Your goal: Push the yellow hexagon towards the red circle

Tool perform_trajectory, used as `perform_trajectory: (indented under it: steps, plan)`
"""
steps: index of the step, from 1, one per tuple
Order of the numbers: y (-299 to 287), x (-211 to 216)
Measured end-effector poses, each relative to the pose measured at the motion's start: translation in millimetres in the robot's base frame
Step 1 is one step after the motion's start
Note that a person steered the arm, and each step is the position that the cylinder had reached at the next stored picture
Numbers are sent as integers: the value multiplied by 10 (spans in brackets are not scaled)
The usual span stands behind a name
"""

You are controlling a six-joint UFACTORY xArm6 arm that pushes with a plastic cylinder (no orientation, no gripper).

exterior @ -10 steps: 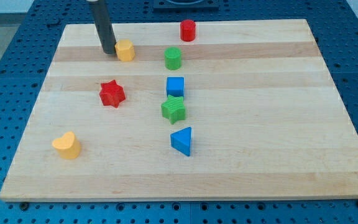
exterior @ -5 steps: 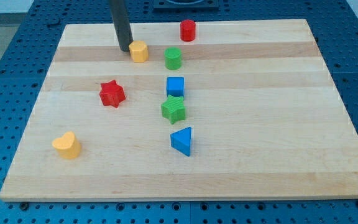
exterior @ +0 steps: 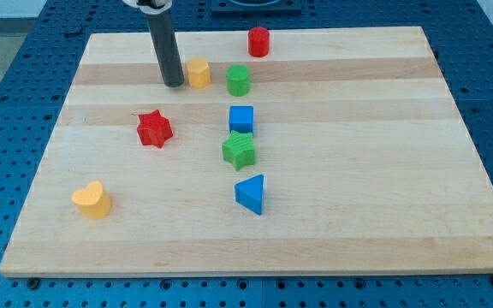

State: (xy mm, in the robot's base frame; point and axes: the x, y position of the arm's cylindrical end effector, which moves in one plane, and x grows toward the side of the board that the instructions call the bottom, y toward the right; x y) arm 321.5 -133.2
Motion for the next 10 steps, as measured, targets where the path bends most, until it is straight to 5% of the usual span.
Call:
perform_trajectory:
  steps: [10]
  plan:
    - [506, -295]
